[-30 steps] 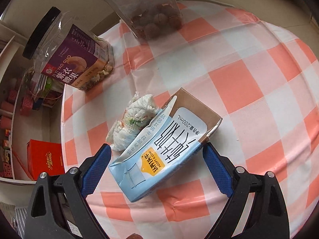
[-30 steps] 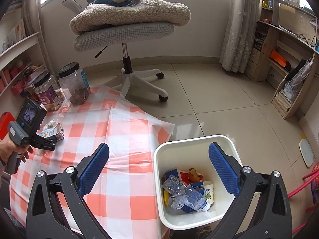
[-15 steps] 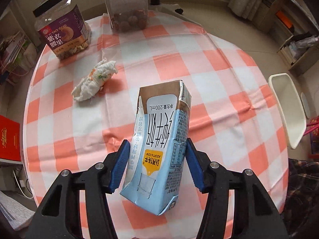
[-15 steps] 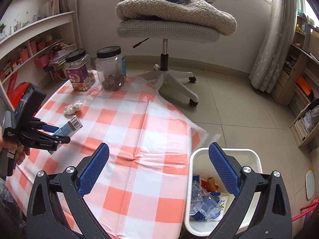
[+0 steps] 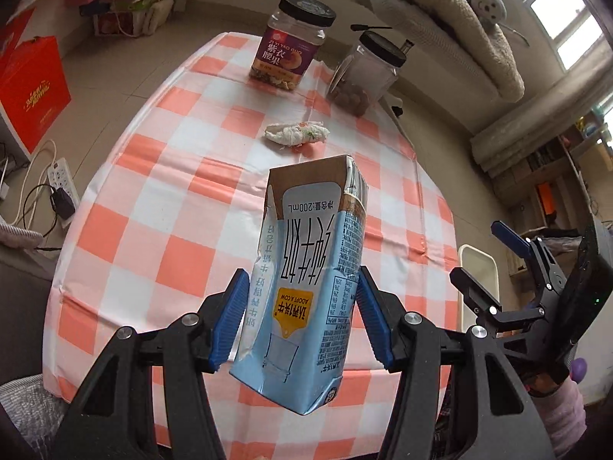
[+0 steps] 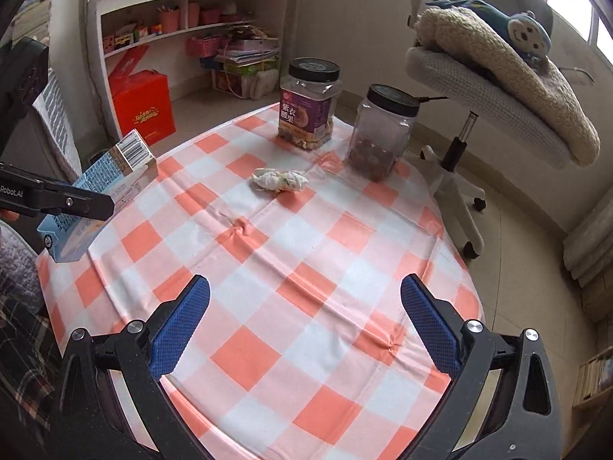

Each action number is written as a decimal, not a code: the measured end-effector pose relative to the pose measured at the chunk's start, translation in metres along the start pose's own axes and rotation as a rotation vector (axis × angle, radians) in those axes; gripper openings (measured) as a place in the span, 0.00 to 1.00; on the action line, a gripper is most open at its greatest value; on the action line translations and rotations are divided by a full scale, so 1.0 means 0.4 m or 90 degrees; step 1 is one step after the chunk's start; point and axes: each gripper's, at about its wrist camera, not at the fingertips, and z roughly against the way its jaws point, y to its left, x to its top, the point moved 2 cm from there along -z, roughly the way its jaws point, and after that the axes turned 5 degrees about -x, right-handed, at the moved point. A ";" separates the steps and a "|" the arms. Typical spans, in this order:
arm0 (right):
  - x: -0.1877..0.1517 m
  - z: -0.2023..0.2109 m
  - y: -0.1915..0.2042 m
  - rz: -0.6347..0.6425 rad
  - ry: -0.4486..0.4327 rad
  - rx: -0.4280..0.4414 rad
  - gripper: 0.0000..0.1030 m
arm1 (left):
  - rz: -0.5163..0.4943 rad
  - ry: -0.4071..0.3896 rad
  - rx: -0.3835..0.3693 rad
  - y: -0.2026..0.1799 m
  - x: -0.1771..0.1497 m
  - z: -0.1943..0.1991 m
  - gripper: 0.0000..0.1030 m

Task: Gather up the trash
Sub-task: 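Grasp the last crumpled tissue with the right tool while the left tool holds the carton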

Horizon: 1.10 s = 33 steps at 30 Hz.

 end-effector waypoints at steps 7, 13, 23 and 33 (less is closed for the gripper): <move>0.120 -0.173 0.098 0.183 -0.005 0.056 0.86 | 0.034 -0.040 0.050 0.052 -0.002 0.029 0.54; 0.168 -0.388 0.144 0.293 0.016 0.101 0.78 | 0.052 -0.077 0.096 0.112 0.009 0.077 0.54; 0.235 -0.628 0.155 0.293 0.036 0.171 0.50 | 0.052 -0.033 0.120 0.129 0.000 0.010 0.54; 0.169 -0.537 0.094 0.078 0.018 0.169 0.31 | 0.056 -0.024 0.114 0.119 -0.011 -0.009 0.54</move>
